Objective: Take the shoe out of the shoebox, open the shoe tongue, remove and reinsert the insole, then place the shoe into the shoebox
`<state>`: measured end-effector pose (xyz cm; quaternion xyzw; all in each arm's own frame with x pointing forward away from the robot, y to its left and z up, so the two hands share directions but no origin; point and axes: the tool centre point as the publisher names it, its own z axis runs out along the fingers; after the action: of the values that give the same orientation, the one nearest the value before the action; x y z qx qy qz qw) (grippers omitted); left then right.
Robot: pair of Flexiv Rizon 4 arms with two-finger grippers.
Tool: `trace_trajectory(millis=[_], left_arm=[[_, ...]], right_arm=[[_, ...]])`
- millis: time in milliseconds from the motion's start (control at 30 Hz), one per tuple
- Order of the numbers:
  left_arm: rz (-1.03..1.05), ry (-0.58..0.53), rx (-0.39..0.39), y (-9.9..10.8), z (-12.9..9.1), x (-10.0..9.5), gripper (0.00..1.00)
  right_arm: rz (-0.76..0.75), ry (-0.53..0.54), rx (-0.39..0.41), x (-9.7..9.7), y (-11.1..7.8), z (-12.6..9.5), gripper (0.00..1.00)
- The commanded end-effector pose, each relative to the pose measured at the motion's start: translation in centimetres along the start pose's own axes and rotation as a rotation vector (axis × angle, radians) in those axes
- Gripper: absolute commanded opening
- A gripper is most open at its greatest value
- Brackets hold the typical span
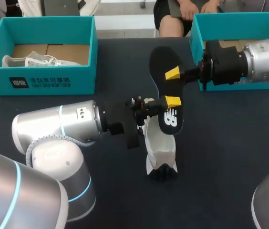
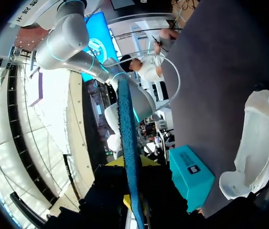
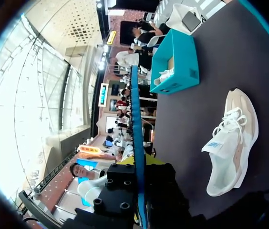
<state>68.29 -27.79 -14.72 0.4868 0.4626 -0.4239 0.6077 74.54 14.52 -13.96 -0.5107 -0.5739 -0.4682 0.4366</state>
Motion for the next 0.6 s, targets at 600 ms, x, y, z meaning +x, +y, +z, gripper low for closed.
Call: trace_trajectory(millis=[600], left_arm=[[-0.047,0.139,-0.01,1.9,-7.9,0.0,1.0]], right_arm=[[0.026,0.03,0.022,-1.9,0.3,0.1,0.0]])
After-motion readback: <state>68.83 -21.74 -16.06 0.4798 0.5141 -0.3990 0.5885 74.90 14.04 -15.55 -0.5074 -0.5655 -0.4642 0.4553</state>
